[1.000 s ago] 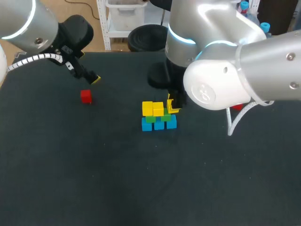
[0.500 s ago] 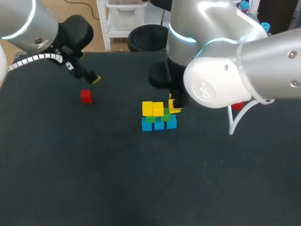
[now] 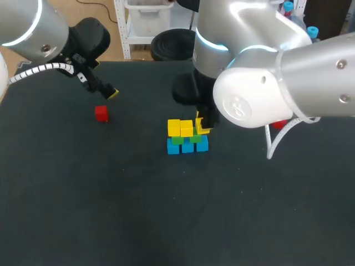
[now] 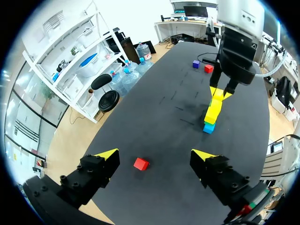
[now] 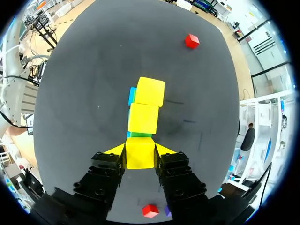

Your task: Place the blue cubes, place green cubes on the blue cubes, place the yellow cubes on the green cubes, then place the red cubes on the yellow cubes, and place purple cube on the red cubes.

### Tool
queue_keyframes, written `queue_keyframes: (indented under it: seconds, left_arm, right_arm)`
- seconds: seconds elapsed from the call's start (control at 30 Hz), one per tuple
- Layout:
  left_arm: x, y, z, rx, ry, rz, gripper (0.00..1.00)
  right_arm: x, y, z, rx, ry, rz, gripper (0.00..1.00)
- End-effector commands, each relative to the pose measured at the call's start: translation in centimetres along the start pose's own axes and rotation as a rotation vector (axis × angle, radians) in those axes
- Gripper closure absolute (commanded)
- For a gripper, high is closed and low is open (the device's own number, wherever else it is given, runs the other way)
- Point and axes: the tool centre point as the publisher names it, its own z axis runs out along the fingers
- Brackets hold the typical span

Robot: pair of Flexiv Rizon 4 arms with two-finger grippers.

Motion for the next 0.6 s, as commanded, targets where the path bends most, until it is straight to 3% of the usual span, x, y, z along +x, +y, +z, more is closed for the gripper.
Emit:
queue_keyframes:
  seconds: [0.03, 0.6]
  left_arm:
    - [-0.02, 0.16, 0.11, 0.004, -0.001, 0.002, 0.00]
    - [-0.02, 0.16, 0.11, 0.004, -0.001, 0.002, 0.00]
  right_arm:
    - [-0.13, -0.03, 0.09, -0.008, -0.001, 0.005, 1.00]
    - [-0.50, -0.11, 0.24, -0.016, -0.005, 0.004, 1.00]
